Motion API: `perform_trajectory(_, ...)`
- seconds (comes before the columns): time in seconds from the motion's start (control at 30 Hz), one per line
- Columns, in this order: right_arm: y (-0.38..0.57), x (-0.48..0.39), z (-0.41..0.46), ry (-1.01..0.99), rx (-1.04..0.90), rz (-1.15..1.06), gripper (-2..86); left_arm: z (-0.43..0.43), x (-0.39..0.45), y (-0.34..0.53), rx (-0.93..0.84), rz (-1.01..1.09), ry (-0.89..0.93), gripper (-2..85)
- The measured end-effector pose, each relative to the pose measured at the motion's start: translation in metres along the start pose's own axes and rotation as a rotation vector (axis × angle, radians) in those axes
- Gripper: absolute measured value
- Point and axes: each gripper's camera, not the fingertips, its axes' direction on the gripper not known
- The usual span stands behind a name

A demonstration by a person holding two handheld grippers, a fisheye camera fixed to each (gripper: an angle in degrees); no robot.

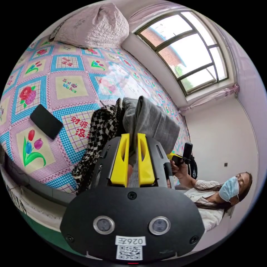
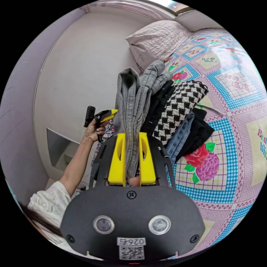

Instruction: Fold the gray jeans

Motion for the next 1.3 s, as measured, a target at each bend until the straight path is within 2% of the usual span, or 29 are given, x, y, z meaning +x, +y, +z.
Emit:
perform_trajectory(0.1,-0.009,-0.004,-0.024,-0.016,0.017,-0.027,1.8,-0.044,0.003,0.009,0.16,-0.008,-0.109,-0.5)
perform_trajectory(0.17,-0.006,-0.007,-0.052,0.024,0.041,-0.048,-0.2,-0.057,0.007,0.013,0.226,0.019,-0.114,-0.8)
perform_trajectory(0.3,0.018,-0.004,-0.113,0.086,0.09,-0.089,-0.8,-0.049,0.026,0.026,0.307,0.14,-0.02,-1.0)
perform_trajectory(0.57,0.133,-0.001,-0.27,0.505,0.098,0.027,-0.9,0.019,0.069,0.092,0.464,0.255,0.274,-1.0)
perform_trajectory(0.8,0.209,-0.037,-0.402,0.652,0.187,0.083,-0.9,0.148,0.174,0.158,0.298,0.394,0.381,-1.0)
perform_trajectory(1.0,0.301,-0.078,-0.568,0.753,0.345,0.067,-0.9,0.292,0.267,0.204,0.152,0.349,0.544,-1.0)
perform_trajectory(1.1,0.347,-0.093,-0.66,0.728,0.392,0.126,-0.9,0.36,0.31,0.205,0.037,0.347,0.613,-1.0)
perform_trajectory(1.3,0.412,-0.129,-0.824,0.817,0.666,0.34,-0.9,0.447,0.363,0.183,-0.141,0.426,0.628,-1.0)
